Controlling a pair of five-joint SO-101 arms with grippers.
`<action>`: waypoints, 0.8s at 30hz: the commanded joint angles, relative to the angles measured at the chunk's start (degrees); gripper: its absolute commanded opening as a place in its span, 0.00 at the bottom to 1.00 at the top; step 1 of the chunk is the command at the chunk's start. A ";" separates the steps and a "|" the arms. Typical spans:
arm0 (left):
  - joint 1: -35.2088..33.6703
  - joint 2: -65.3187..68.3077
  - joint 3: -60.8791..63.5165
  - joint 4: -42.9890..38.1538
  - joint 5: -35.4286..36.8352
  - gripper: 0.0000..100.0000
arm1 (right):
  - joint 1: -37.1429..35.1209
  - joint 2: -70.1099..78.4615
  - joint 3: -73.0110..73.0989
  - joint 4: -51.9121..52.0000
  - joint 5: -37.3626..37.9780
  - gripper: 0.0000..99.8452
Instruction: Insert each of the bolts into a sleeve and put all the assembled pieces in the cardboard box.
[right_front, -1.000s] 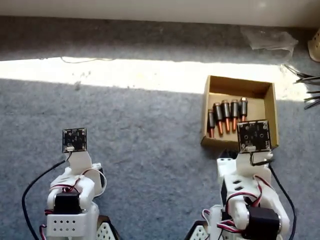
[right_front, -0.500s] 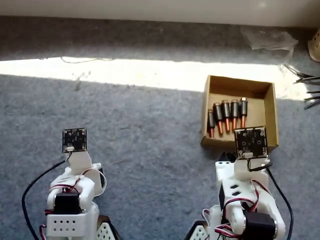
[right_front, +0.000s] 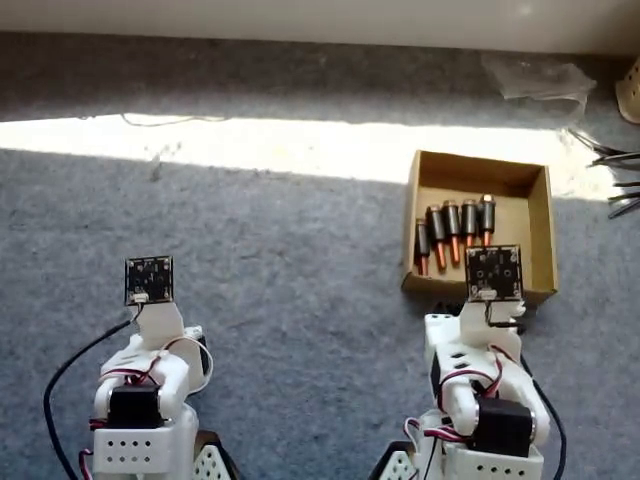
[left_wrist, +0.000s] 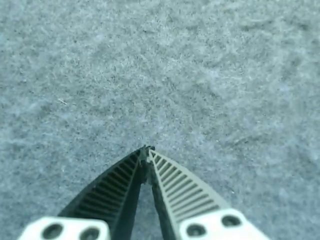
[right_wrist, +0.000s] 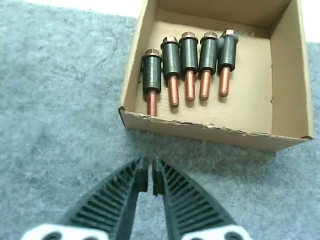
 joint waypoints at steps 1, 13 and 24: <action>0.75 0.92 1.45 0.26 -0.09 0.01 | -0.57 -0.22 0.48 -1.54 -0.53 0.00; 0.75 0.92 1.45 0.26 -0.09 0.01 | -0.48 -0.22 0.92 -1.45 -0.88 0.00; 0.75 0.92 1.45 0.26 -0.09 0.01 | -0.66 -0.22 7.34 -4.53 -5.10 0.00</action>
